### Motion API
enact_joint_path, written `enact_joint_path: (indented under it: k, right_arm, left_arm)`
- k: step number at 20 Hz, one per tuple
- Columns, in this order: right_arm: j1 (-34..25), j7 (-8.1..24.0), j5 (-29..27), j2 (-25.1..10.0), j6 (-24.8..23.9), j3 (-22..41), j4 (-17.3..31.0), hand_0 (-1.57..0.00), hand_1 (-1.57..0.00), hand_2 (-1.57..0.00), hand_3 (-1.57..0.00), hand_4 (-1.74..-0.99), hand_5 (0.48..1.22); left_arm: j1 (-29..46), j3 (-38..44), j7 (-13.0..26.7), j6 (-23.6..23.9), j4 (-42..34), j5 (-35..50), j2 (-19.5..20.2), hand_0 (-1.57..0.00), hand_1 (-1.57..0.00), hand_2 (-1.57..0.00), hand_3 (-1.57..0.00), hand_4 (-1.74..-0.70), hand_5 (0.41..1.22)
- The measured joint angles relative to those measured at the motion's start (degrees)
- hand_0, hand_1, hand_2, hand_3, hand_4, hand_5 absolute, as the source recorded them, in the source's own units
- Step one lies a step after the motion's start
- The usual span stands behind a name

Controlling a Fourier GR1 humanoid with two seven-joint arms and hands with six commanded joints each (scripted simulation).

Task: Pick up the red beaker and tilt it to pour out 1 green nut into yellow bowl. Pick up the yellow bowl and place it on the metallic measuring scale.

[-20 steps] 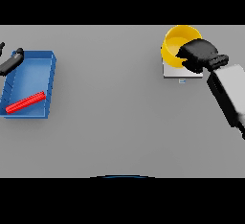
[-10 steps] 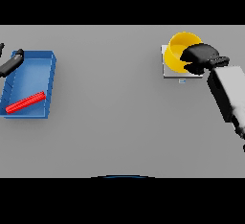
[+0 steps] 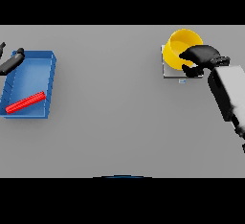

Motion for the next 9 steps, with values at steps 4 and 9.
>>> enact_joint_path:
  k: [4, 9]
  right_arm:
    - [-0.1, -2.2, 1.2, -0.5, -0.5, 1.3, 0.0, -0.12, -0.19, -0.31, -0.41, -1.456, 0.827]
    - [0.0, -0.3, 1.2, -0.4, 1.1, 1.2, 0.9, -0.04, -0.06, -0.1, -0.27, -1.41, 0.759]
  left_arm:
    - [0.0, -0.4, -0.1, 0.6, -0.2, -0.6, -0.2, 0.0, 0.0, 0.0, 0.0, -0.72, 0.7]
    - [-0.6, -0.1, 0.1, 0.2, 0.1, -0.3, -0.4, 0.0, 0.0, 0.0, 0.0, -0.72, 0.693]
